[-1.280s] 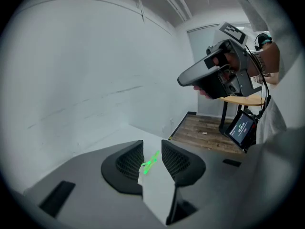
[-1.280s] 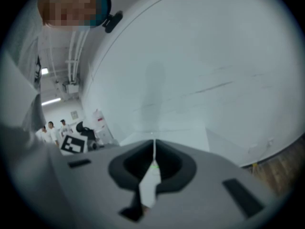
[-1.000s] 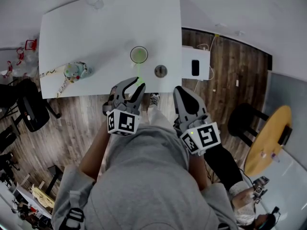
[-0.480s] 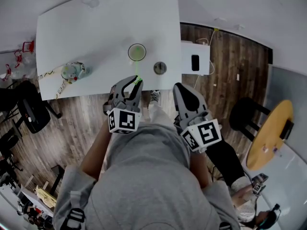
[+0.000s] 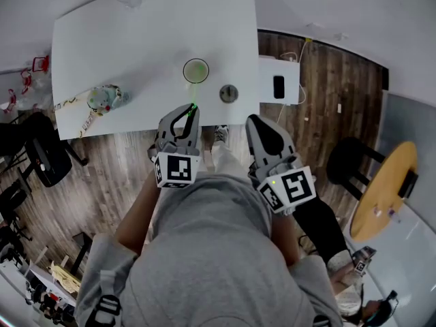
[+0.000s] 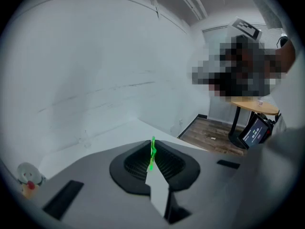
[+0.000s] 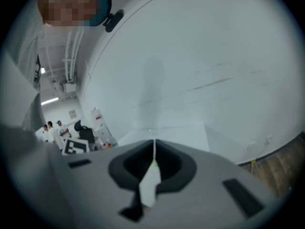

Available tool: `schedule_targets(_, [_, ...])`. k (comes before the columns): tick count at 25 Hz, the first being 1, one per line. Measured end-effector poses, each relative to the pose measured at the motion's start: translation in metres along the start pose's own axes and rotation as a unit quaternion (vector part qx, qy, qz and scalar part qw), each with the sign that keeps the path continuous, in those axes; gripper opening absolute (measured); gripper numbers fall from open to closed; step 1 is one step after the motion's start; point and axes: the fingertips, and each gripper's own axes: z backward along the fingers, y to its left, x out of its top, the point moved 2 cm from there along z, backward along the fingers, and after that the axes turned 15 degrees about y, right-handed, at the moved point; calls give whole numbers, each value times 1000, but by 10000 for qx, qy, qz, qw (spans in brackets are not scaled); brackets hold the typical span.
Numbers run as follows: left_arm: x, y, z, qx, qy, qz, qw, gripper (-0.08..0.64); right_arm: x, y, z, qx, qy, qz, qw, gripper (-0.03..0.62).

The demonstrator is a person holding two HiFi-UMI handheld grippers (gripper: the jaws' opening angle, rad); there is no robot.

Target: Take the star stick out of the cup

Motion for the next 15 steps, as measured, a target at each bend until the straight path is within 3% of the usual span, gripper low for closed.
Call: schedule_targets(15, [10, 14, 23, 440, -430, 576, 9964, 48, -4, 6, 9, 85, -43, 94, 9999, 36])
